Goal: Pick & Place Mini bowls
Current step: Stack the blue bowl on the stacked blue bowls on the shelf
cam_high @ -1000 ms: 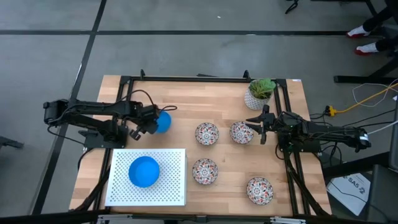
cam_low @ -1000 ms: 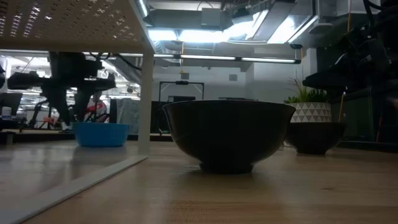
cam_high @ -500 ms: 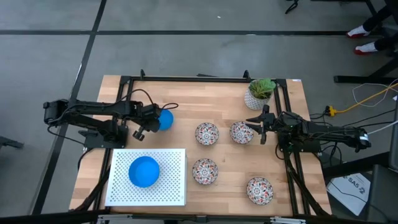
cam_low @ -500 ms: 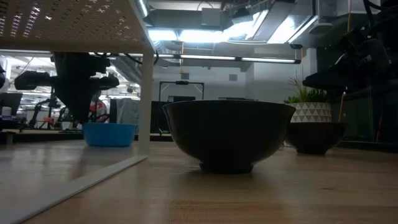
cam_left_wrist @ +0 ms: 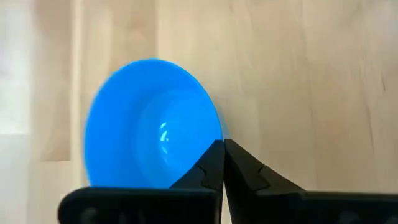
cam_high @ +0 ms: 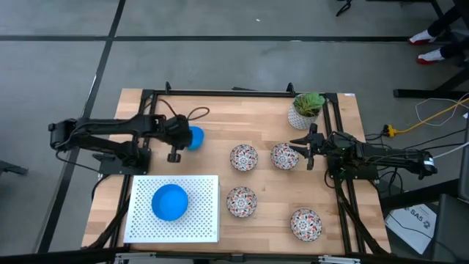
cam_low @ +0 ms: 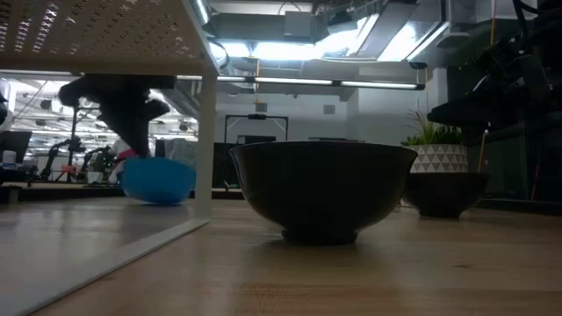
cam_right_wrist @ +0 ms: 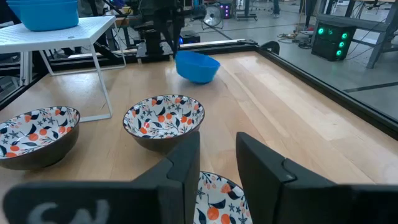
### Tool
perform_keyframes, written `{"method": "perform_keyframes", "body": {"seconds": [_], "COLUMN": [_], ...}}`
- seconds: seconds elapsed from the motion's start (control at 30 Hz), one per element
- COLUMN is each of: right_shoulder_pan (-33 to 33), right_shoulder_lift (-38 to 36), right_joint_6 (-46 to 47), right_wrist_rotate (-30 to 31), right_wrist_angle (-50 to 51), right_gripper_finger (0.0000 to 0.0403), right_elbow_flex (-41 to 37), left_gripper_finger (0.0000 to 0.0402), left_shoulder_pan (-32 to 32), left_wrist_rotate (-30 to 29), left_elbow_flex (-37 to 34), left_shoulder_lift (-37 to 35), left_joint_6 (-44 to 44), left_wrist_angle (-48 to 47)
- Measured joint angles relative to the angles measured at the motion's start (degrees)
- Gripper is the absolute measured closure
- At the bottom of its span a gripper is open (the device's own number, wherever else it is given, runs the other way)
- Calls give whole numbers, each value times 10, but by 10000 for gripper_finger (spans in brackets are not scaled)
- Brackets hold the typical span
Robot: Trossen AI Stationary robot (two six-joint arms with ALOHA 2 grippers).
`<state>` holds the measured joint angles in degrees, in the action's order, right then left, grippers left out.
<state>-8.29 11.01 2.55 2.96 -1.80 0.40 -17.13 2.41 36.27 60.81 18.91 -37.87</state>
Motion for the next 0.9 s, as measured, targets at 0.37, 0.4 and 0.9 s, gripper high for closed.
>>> {"method": "perform_keyframes", "body": {"seconds": [0.37, 0.4, 0.9], "right_shoulder_pan": [0, 0, 0], "right_shoulder_lift": [0, 0, 0], "right_joint_6": [0, 0, 0], "right_wrist_rotate": [0, 0, 0], "right_wrist_angle": [0, 0, 0], "right_gripper_finger": [299, 299, 299], "right_elbow_flex": [0, 0, 0], "left_gripper_finger": [400, 400, 399], "left_shoulder_pan": [-38, -40, -36], "left_wrist_rotate": [1, 1, 24], "left_elbow_flex": [12, 12, 12], "left_shoulder_lift": [-71, -72, -78], "left_joint_6": [-64, -64, -18], "left_wrist_angle": [32, 29, -4]}}
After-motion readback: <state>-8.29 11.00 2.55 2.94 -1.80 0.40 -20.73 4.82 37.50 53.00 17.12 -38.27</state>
